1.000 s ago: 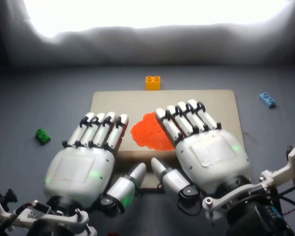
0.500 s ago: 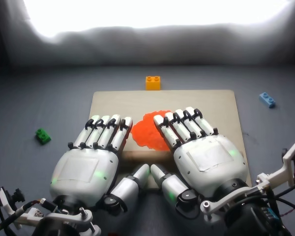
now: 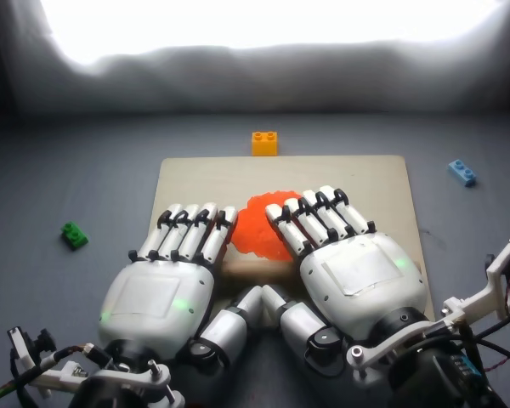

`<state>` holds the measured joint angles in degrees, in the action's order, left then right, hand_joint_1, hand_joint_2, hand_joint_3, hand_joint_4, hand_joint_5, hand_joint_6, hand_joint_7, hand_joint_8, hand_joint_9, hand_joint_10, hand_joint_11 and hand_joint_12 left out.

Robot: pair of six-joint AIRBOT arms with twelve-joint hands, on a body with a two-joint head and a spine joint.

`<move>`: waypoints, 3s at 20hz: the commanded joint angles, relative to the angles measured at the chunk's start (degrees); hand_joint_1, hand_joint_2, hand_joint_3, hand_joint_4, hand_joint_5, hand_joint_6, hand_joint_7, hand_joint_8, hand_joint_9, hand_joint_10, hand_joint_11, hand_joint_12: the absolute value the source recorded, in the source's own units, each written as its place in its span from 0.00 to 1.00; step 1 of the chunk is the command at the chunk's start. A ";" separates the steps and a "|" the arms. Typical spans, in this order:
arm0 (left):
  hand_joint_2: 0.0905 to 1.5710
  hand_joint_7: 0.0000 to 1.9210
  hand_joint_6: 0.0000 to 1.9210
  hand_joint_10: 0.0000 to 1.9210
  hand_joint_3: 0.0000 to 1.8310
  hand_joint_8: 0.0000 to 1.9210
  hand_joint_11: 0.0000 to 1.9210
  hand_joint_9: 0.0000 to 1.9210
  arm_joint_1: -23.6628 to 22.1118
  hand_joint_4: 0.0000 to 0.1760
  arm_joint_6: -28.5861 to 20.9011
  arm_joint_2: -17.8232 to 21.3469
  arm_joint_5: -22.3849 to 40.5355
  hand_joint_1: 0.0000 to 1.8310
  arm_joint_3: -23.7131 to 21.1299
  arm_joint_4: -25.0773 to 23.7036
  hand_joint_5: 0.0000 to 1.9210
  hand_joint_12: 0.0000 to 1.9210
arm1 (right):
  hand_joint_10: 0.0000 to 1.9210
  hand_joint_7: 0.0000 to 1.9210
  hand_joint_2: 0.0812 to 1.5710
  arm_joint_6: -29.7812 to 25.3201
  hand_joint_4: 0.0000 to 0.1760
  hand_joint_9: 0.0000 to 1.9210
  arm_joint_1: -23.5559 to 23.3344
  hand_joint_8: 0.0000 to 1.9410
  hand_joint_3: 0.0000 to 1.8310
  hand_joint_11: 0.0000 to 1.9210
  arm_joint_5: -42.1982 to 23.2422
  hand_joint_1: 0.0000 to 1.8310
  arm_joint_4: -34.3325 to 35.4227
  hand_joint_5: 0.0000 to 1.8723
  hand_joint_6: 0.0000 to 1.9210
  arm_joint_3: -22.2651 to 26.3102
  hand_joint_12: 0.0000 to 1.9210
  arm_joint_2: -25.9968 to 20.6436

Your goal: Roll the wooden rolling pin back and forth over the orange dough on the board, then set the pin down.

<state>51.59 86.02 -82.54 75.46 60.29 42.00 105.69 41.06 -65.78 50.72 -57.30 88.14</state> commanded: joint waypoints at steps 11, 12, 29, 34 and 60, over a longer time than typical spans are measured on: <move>0.91 0.00 0.00 0.00 0.01 0.00 0.00 0.00 -1.12 0.00 -0.79 -0.59 5.10 0.00 1.36 -4.46 0.00 0.00 | 0.00 0.02 0.96 -2.13 0.00 0.00 -0.02 0.00 0.01 0.00 -3.60 0.00 -4.56 0.02 0.00 -1.51 0.00 -0.03; 0.91 0.00 0.00 0.00 0.01 0.00 0.00 0.00 -1.35 0.00 -0.79 -0.60 4.76 0.00 1.52 -4.51 0.00 0.00 | 0.00 0.02 0.96 -2.17 0.00 0.01 -0.11 0.00 0.01 0.00 -3.23 0.00 -4.56 0.02 0.00 -1.83 0.00 -0.03; 0.92 0.00 0.00 0.00 0.01 0.00 0.00 0.00 -2.87 0.00 -1.03 -0.60 2.39 0.00 3.54 -4.47 0.00 0.00 | 0.00 0.03 0.97 -5.21 0.00 0.01 -0.61 0.01 0.01 0.00 -0.63 0.00 -4.57 0.03 0.01 -5.31 0.00 -0.06; 0.91 0.00 0.00 0.00 0.01 0.00 0.00 0.00 -3.40 0.00 -1.26 -0.64 1.48 0.00 4.56 -4.46 0.00 0.00 | 0.00 0.02 0.97 -5.45 0.00 0.00 -0.84 0.00 0.00 0.00 -0.72 0.00 -4.57 0.02 0.00 -5.78 0.00 -0.06; 0.94 0.00 0.00 0.00 0.01 0.00 0.00 0.00 -5.64 0.00 -2.61 -1.71 -0.95 0.00 7.33 -3.94 0.01 0.00 | 0.00 0.02 0.97 -7.62 0.00 0.00 -1.83 0.00 0.00 0.00 1.25 0.00 -4.48 0.03 0.00 -10.87 0.00 0.99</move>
<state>46.48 83.64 -84.18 68.84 67.37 41.43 98.10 39.77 -59.68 49.89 -68.25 89.21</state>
